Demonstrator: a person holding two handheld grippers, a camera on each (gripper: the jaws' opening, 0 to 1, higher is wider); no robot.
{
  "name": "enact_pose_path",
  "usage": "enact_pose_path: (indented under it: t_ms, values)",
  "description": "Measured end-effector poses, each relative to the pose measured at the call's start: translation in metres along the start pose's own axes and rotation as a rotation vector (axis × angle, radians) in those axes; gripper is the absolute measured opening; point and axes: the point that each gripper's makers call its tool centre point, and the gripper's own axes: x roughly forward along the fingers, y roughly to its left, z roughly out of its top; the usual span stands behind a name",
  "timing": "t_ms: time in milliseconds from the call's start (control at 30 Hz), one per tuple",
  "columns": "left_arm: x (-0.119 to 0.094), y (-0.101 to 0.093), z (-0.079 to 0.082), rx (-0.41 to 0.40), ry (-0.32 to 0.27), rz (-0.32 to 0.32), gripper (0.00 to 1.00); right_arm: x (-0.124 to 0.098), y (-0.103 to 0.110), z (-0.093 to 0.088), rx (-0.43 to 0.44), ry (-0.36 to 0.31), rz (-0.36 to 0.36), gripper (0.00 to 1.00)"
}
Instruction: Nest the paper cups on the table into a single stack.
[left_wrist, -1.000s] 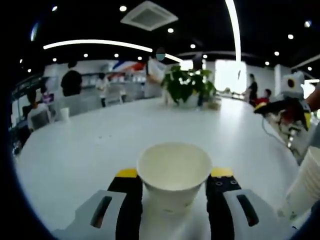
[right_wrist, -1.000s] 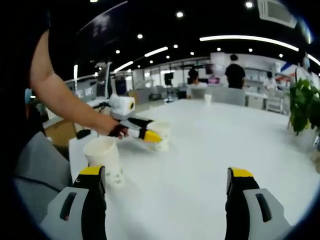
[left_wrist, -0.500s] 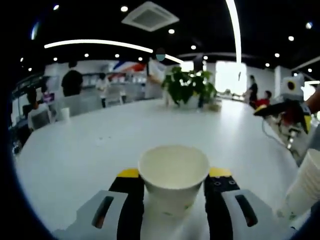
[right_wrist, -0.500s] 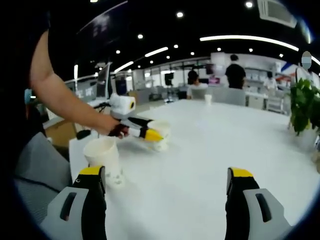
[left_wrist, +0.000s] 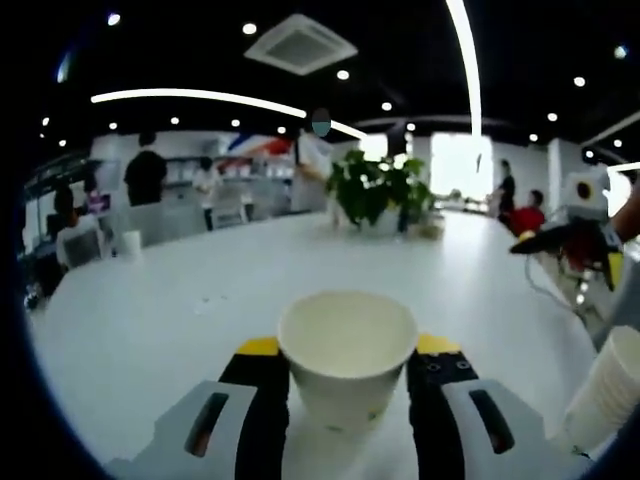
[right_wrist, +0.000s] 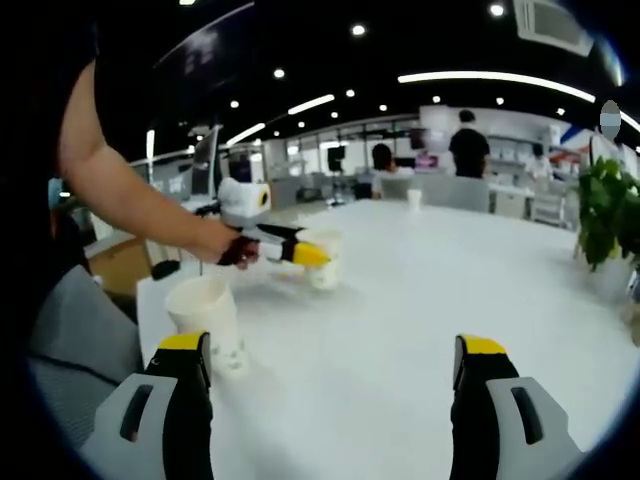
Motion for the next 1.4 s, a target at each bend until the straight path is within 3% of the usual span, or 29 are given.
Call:
enact_pose_path:
  t_ms: [500,633,1400]
  values:
    - [-0.002,0.018,0.05,-0.042,-0.069,-0.008,0.44,0.011,0.005,0.013,-0.007,-0.003,0.003,1.0]
    - [-0.004,0.017,0.069,-0.056,-0.097,-0.006,0.44,0.01,0.004,0.013,-0.008,-0.003,0.003,1.0]
    - [-0.02,0.003,0.107,-0.014,-0.111,-0.041,0.44,0.0,0.022,0.015,-0.027,-0.016,0.015,1.0]
